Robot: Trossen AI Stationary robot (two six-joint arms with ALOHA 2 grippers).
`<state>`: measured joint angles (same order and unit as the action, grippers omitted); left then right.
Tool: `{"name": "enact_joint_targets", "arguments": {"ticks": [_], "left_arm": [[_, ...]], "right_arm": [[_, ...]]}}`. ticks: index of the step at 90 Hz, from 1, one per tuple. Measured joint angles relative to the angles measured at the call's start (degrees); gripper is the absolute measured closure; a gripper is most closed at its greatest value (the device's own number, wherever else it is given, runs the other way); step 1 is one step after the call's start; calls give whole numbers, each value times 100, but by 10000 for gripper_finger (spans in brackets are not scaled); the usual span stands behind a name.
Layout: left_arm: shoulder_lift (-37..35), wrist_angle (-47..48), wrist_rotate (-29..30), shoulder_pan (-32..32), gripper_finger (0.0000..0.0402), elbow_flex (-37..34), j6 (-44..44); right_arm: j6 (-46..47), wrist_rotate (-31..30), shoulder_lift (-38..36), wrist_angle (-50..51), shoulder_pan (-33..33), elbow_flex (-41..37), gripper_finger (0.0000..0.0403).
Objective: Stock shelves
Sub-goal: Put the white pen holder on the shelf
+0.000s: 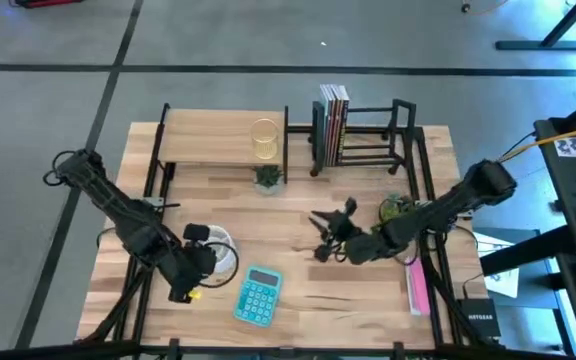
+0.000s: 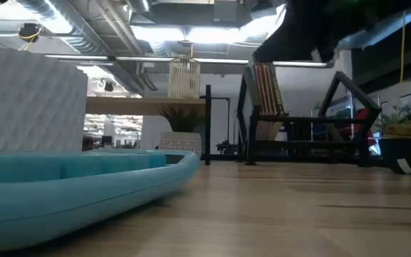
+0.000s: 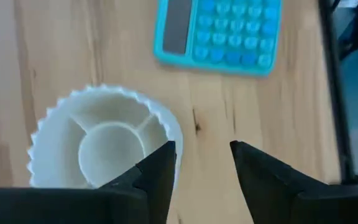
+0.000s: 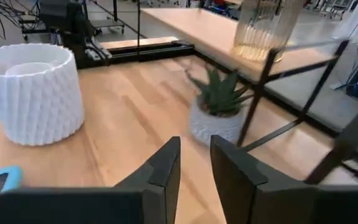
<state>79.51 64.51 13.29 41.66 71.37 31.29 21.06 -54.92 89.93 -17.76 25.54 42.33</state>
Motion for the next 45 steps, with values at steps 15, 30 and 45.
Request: {"name": "enact_joint_targets", "arguments": {"ticks": [15, 30, 45], "left_arm": [[514, 132, 115, -9, 219, -2, 32], [1009, 440, 546, -4, 215, -2, 555], [1404, 562, 593, -13, 241, -2, 1046]], "right_arm": [[221, 59, 417, -334, 0, 0, 331], [327, 200, 459, -379, 0, 0, 331], [319, 210, 459, -516, 0, 0, 331]]}}
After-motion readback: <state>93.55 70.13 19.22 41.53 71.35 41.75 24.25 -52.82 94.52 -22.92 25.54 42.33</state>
